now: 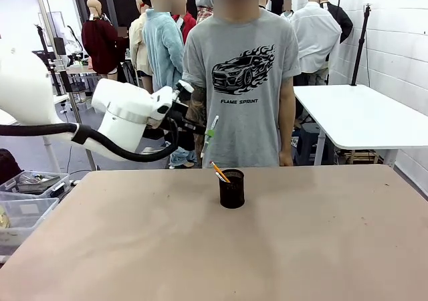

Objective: Place the pens into the pen holder.
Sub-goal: Pick up a writing instrument from the table and place it into the Pen holder.

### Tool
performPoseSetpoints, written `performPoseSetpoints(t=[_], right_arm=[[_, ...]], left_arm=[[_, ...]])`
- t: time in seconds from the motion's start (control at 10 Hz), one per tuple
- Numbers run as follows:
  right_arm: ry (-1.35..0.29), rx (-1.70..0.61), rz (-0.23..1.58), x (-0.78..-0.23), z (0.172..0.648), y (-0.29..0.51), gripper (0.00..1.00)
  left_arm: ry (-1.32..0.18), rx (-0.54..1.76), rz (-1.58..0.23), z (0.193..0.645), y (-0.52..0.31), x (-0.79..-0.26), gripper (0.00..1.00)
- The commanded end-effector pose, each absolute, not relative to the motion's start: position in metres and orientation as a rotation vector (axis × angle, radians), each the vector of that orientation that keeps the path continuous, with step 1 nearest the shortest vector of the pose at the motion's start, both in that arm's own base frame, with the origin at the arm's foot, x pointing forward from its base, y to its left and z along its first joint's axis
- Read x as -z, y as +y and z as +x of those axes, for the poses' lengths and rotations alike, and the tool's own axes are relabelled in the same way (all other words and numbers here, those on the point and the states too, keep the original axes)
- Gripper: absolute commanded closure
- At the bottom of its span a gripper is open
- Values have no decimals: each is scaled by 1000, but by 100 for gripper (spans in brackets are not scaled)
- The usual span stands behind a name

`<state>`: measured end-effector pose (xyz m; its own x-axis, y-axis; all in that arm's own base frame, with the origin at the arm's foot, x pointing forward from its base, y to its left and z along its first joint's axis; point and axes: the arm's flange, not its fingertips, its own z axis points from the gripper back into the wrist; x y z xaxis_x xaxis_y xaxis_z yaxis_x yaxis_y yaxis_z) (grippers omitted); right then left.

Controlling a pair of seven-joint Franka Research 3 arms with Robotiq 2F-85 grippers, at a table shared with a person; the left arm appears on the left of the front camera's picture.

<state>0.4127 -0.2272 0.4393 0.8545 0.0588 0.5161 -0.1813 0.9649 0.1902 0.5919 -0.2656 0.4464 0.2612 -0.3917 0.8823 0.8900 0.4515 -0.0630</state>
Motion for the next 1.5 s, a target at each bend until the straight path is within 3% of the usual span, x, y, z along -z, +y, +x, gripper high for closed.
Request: performPoseSetpoints(t=[0.0,0.1,0.6,0.8,1.1,1.4], right_arm=[[-532,-142,230,-437,412,-227,22],[-532,-142,230,-437,412,-227,22],[-532,-142,230,-437,412,-227,22],[-532,-142,230,-437,412,-227,22],[-532,-142,230,-437,412,-227,22],[-532,-142,230,-437,412,-227,22]], left_arm=[[-1010,1015,-751,555,-207,-400,100],[-1075,1018,-708,556,-210,-401,100],[-1384,1134,-879,562,-234,-408,100],[-1326,1208,-1002,568,-253,-401,100],[-1354,1226,-1102,577,-273,-398,100],[-1215,1288,-1222,583,-309,-379,100]])
